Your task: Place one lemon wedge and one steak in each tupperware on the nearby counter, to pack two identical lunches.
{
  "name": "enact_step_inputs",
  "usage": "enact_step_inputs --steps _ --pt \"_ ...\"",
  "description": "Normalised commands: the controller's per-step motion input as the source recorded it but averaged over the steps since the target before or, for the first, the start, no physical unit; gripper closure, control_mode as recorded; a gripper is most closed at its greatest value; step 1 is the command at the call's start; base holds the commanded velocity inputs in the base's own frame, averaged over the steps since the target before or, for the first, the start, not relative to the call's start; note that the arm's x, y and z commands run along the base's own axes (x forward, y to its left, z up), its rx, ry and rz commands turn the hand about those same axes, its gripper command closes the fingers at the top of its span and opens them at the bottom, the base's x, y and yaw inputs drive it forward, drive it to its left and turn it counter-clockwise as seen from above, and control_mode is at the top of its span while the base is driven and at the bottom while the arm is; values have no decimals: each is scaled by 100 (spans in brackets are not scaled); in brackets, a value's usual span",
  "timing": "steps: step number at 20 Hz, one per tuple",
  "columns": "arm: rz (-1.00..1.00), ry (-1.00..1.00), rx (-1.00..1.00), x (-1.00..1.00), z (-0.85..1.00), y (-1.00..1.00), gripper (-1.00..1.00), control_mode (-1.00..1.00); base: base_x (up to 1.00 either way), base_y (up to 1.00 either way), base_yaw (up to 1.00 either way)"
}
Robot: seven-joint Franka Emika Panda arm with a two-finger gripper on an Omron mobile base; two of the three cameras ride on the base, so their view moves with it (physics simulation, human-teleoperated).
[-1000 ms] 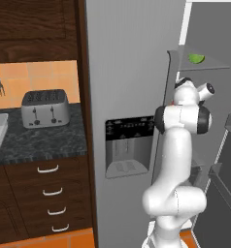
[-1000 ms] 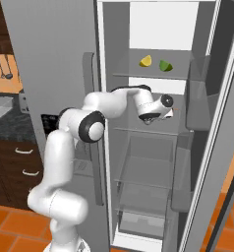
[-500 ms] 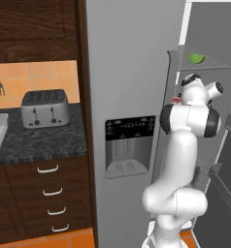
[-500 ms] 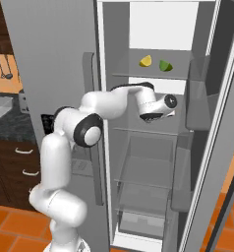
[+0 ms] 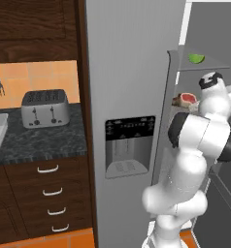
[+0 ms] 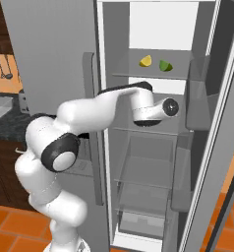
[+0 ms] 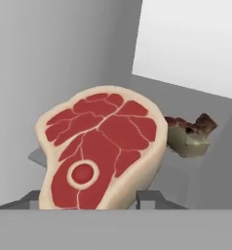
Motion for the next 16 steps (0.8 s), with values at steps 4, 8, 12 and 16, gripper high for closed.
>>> enact_step_inputs --steps 4,8,12,16 --pt "6 16 -20 -100 41 43 100 -100 0 0 0" --pt "18 8 -30 -100 -20 90 100 -100 0 0 0" --pt "13 0 -13 -100 12 69 100 -100 0 0 0" --pt "14 0 -5 -100 42 52 100 -100 0 0 0"
